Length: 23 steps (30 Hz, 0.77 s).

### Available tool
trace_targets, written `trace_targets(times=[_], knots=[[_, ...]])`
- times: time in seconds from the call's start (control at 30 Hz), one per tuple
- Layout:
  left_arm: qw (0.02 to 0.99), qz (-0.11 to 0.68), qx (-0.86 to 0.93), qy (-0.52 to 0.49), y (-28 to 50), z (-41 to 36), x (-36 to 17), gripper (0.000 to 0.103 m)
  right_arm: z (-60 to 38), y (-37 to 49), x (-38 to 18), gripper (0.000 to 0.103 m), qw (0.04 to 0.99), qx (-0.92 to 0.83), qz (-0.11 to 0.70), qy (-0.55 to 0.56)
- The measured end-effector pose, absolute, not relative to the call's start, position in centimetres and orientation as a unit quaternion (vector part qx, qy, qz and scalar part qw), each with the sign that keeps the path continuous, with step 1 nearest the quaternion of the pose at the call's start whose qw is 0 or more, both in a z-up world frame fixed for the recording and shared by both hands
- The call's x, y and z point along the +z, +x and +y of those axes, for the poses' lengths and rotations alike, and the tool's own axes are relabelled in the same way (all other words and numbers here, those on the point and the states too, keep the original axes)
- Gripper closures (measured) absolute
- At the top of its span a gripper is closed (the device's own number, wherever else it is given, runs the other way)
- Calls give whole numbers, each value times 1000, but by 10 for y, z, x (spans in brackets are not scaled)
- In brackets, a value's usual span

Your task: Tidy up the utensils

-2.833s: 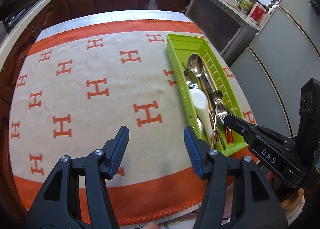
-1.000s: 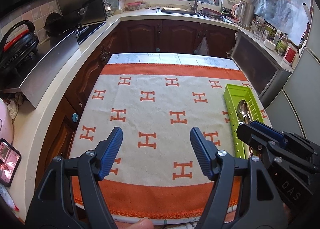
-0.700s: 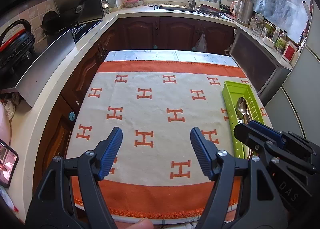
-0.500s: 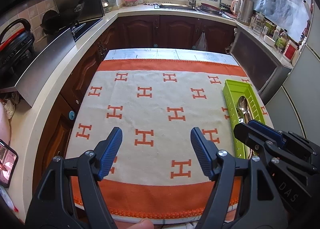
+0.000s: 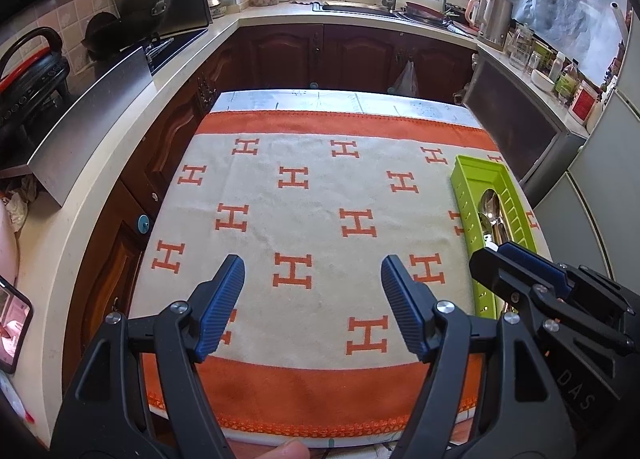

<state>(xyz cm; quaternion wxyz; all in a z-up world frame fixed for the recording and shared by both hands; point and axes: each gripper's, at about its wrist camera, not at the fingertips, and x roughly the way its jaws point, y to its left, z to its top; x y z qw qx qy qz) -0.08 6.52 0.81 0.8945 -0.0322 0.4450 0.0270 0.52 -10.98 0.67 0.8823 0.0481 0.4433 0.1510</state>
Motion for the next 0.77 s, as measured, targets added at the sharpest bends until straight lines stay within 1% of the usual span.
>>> trace_targets(times=[0.77], knots=[[892,448,37,-47,-3,81,0,35,-93,6,2,77,878,152,453,31]])
